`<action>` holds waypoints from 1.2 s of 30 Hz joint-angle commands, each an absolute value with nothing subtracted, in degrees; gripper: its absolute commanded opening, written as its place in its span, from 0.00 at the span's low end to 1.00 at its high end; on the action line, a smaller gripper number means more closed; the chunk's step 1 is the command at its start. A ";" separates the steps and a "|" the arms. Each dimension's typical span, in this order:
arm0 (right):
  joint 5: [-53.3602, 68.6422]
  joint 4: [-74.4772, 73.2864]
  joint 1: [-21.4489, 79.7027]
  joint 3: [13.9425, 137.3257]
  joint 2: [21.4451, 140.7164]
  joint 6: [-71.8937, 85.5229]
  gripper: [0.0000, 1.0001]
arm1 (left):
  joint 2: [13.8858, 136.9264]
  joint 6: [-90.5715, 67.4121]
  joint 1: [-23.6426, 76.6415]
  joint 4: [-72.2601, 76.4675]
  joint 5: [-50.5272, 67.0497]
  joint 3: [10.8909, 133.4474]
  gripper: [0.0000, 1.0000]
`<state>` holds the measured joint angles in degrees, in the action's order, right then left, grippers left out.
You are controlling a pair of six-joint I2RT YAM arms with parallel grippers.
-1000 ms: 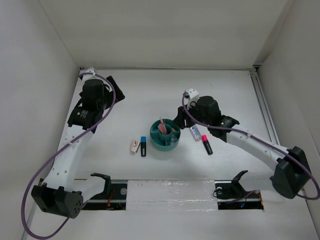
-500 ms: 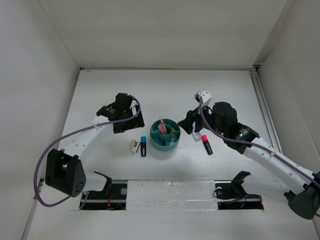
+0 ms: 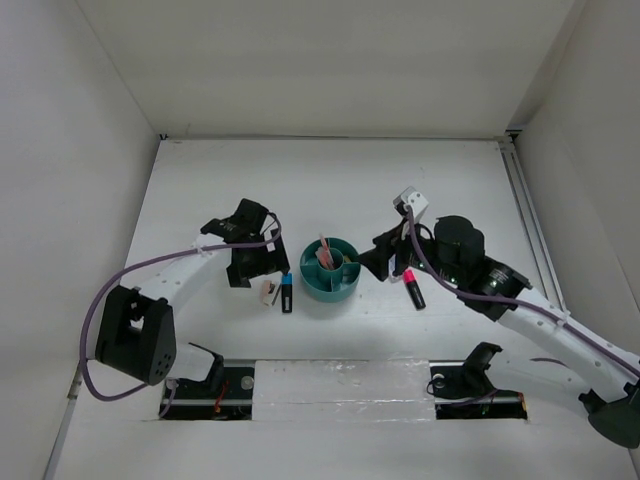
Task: Sort the stationery into containers
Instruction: Pick up the stapler from the center of the board.
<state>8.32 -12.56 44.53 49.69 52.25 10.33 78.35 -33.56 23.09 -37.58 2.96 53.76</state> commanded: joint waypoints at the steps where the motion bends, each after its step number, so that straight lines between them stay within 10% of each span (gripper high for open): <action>1: 9.49 -10.55 45.62 49.22 50.71 10.55 0.68 | 79.27 -36.12 22.94 -37.80 5.36 50.81 1.00; 19: 10.02 -10.55 47.90 48.69 48.61 10.55 0.70 | 83.58 -41.13 22.94 -38.50 -0.62 49.31 0.95; 36: 9.49 -10.55 47.90 48.16 48.08 10.55 0.70 | 85.87 -41.66 24.25 -39.55 -1.85 49.83 0.50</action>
